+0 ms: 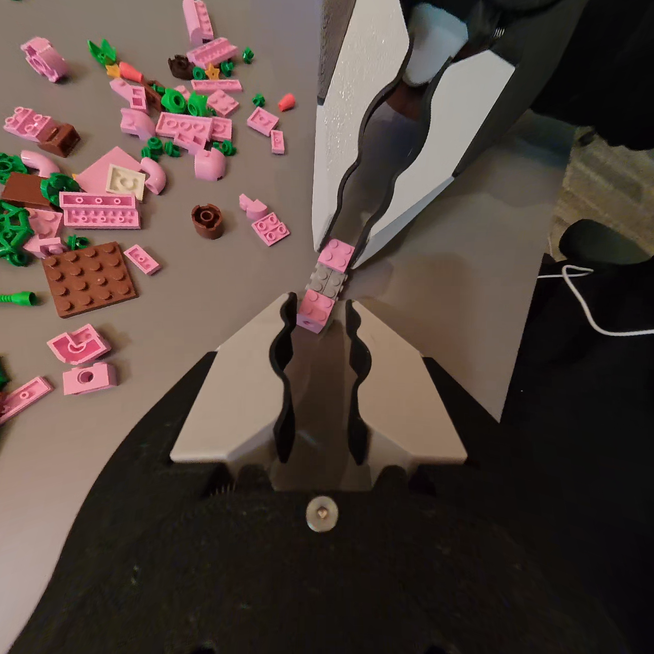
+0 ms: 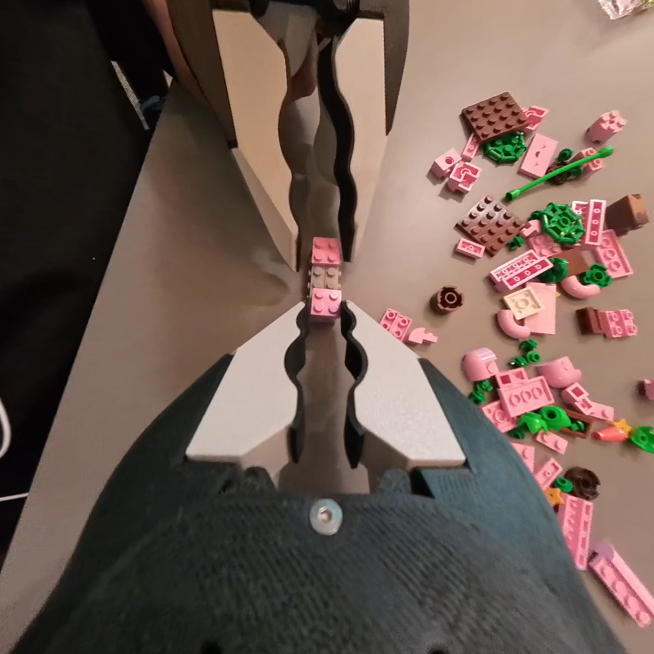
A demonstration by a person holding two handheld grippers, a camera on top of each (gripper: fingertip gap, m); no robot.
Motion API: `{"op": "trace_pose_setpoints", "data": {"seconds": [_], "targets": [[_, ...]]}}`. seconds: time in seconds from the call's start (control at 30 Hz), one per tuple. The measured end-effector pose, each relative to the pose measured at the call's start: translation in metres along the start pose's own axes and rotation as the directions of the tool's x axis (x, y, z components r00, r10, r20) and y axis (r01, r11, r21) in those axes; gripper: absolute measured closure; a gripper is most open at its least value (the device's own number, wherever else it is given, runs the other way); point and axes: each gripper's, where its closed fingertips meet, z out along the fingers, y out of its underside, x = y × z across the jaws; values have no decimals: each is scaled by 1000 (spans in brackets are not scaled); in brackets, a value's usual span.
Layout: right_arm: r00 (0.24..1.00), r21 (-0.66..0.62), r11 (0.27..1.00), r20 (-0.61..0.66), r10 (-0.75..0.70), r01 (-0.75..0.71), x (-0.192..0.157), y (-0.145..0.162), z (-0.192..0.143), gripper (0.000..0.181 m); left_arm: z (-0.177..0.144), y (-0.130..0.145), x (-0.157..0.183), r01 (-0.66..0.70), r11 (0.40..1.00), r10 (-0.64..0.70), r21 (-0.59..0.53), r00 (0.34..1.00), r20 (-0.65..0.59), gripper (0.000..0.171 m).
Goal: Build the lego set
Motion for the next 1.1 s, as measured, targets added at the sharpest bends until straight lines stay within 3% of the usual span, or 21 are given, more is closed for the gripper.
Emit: {"op": "trace_pose_setpoints", "data": {"seconds": [0.7, 1.1], "targets": [[999, 22, 1000, 38, 9, -10, -5, -6, -4, 153, 4, 4, 0, 10, 999, -10, -38, 1000, -4, 153], [998, -3, 1000, 56, -14, 14, -3, -2, -2, 167, 5, 4, 2, 2, 999, -3, -42, 1000, -9, 153]]}}
